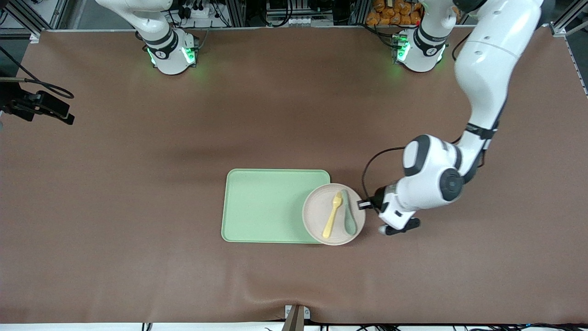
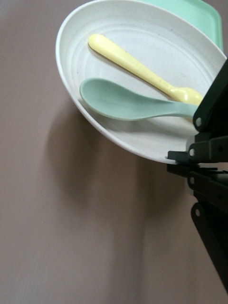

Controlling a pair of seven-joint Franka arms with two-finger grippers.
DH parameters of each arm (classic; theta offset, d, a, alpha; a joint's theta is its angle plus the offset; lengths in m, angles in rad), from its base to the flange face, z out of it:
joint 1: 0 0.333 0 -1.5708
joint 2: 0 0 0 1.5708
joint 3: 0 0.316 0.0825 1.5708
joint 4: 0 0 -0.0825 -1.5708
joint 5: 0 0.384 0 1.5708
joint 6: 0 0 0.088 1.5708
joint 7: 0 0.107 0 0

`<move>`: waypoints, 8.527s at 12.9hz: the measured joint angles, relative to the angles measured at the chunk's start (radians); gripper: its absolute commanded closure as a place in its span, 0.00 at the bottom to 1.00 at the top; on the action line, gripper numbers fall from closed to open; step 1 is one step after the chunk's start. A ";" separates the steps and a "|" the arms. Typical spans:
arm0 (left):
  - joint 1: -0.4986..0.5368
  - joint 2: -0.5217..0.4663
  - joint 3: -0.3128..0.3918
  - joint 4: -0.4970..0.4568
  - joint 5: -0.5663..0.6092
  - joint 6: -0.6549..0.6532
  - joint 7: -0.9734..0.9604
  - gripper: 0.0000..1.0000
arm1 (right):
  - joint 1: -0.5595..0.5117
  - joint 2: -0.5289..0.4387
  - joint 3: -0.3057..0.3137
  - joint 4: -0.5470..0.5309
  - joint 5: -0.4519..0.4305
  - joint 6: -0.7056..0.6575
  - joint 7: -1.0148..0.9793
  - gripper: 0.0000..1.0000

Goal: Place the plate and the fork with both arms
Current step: 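Carry the plate with the left gripper over the green tray, then lower the plate onto the tray and open the left gripper, then withdraw the left gripper while the right gripper reaches the yellow fork, then close the right gripper on the yellow fork's handle, then lift the fork out of the plate and lower it onto the tray, then open the right gripper and release the fork beside the plate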

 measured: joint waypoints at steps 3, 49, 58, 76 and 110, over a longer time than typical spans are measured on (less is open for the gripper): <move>-0.099 0.047 0.019 0.049 0.000 0.042 -0.108 1.00 | -0.001 0.000 0.000 0.000 0.000 0.000 0.000 0.00; 0.021 -0.724 0.264 0.026 0.178 -0.912 0.246 0.00 | 0.594 0.915 -0.085 0.430 0.078 0.659 0.635 0.27; 0.034 -0.752 0.276 0.049 0.178 -0.912 0.309 0.00 | 0.719 1.002 -0.139 0.453 0.077 0.704 0.714 0.39; 0.032 -0.752 0.272 0.052 0.179 -0.911 0.321 0.00 | 0.773 1.043 -0.150 0.457 0.077 0.662 0.763 1.00; 0.034 -0.751 0.275 0.055 0.180 -0.887 0.321 0.00 | 0.405 0.753 0.030 0.235 0.027 0.496 0.495 0.00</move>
